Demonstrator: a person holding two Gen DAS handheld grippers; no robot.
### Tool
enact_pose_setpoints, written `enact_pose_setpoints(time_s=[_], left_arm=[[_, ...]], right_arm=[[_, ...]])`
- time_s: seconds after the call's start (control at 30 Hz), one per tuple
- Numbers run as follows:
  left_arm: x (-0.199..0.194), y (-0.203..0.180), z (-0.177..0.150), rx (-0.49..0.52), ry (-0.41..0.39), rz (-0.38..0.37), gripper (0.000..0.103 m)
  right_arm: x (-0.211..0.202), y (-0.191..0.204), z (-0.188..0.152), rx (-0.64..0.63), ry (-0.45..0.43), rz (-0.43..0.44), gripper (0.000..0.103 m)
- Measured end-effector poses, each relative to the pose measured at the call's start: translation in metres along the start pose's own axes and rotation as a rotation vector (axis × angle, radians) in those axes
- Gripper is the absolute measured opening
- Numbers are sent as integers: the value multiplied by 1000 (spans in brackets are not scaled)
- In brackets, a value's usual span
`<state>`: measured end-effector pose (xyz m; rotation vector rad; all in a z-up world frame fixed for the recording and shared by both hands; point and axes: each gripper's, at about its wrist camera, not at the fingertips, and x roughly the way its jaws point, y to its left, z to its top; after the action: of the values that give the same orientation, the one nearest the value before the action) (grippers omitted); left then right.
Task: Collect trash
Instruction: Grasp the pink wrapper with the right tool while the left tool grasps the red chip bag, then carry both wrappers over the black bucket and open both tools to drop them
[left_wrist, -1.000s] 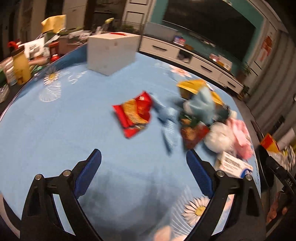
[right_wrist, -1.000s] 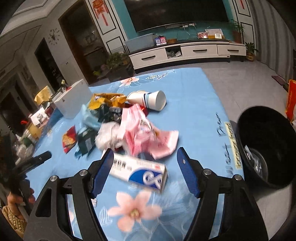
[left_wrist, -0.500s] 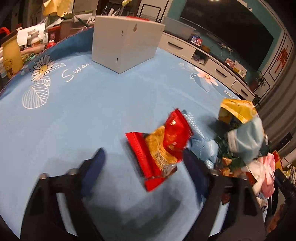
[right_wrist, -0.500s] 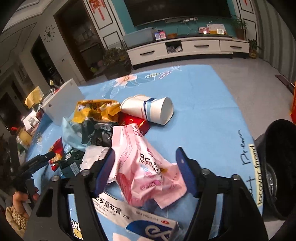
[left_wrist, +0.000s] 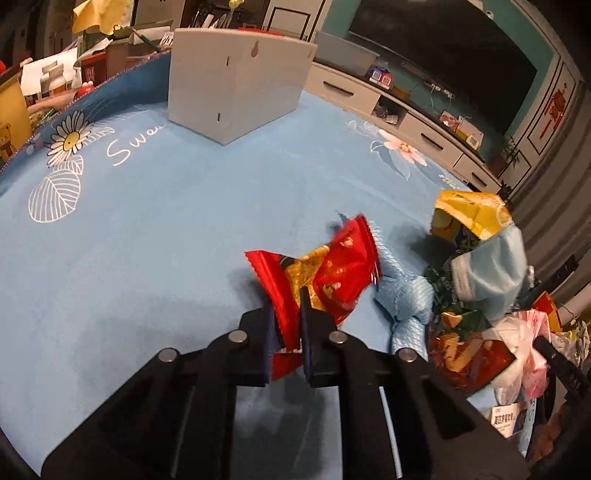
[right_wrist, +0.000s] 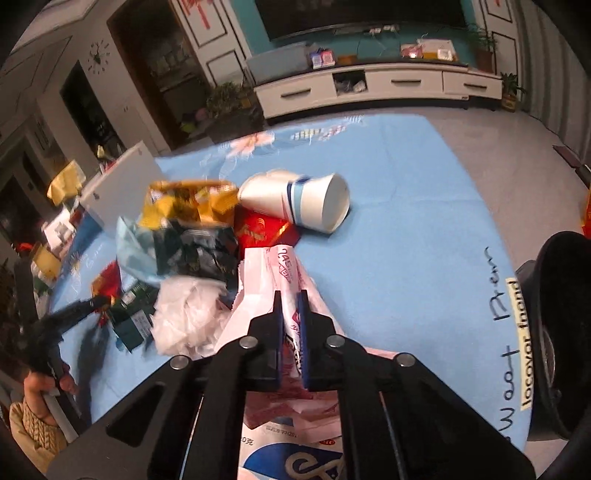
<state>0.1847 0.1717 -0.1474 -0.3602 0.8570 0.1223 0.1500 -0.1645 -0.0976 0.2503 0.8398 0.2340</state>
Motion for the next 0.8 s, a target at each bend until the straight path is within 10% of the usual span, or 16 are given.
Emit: enact_pose_setpoints(time_s=[0.43,0.8], left_arm=[[-103,-46,-6,117,-153,-116,11],[-134,-146,-41,295,-123,-284,11]], right_arm=[[-97,-19,-4,68,-191,12,8],[-156,-62,-35,144,-264,-63,8]])
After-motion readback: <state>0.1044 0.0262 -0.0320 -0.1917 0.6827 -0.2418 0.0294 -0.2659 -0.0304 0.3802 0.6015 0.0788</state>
